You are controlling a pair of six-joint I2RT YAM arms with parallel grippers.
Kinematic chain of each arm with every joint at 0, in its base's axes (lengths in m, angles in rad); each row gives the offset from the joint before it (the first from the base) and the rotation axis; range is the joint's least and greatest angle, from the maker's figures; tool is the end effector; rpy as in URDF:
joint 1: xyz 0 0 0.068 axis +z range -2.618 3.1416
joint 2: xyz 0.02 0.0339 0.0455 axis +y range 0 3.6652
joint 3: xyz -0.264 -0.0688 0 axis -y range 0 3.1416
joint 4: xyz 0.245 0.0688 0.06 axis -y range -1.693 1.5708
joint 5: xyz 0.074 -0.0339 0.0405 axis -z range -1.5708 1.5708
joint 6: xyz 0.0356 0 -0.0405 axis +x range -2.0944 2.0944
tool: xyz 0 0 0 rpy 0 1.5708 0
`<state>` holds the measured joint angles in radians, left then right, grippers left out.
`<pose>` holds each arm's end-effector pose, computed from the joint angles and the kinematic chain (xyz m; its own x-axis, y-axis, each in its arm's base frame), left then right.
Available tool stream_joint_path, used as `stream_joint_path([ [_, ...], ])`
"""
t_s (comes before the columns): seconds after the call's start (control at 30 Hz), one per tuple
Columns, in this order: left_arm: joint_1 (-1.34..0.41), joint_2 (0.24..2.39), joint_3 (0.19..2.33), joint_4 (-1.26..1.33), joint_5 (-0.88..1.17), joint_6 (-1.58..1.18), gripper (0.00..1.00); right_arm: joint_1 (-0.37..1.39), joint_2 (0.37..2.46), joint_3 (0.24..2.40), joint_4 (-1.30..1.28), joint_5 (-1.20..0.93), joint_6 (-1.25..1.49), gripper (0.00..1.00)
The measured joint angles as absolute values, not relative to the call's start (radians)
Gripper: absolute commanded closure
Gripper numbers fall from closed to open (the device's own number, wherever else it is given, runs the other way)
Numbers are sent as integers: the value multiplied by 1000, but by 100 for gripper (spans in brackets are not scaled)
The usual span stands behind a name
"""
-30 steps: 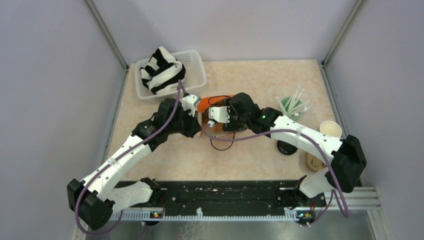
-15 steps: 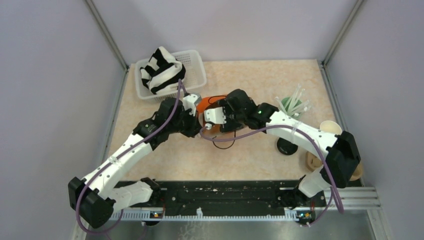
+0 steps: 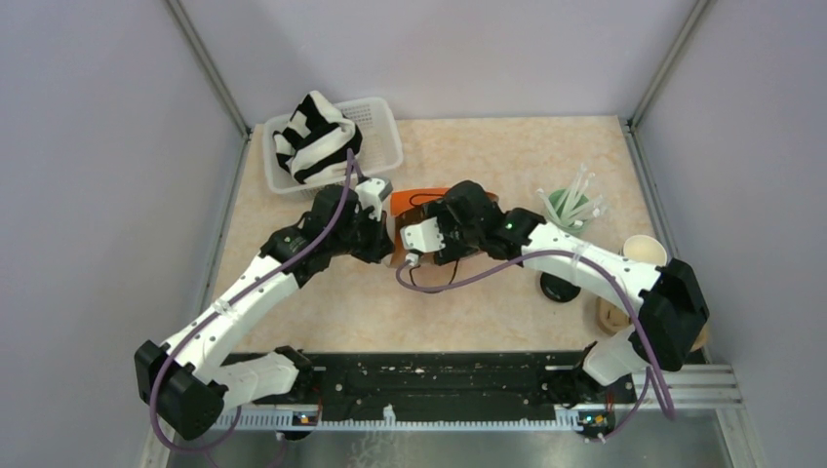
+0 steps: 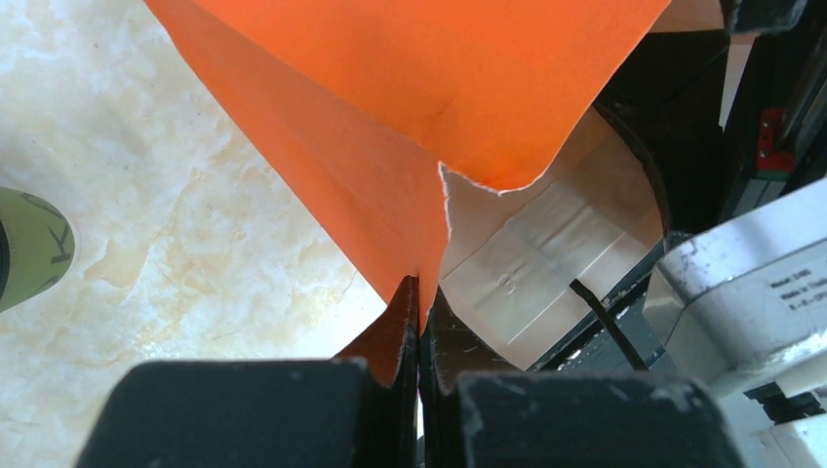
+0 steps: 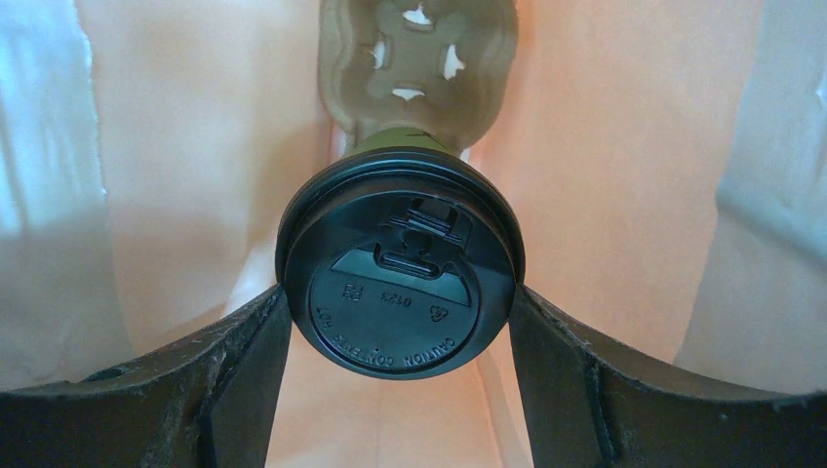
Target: Pack the takeout coffee
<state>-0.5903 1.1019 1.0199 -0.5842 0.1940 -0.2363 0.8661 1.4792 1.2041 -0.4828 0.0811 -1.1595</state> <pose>0.1918 -0.1367 0.3214 -0.6565 0.1633 -0.7364 0.5332 0.7910 -0.2999 0.2143 0.2476 0.2923 0.4830 -0.8423 -0.2393 -0.6965 -0.2039 -0.6880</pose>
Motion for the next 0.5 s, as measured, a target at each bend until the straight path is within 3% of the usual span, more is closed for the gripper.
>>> stream_joint_path([
  [0.5,-590,1094,1009,-583,216,-237,100,838,1479,1202,-435,116,-1223,67],
])
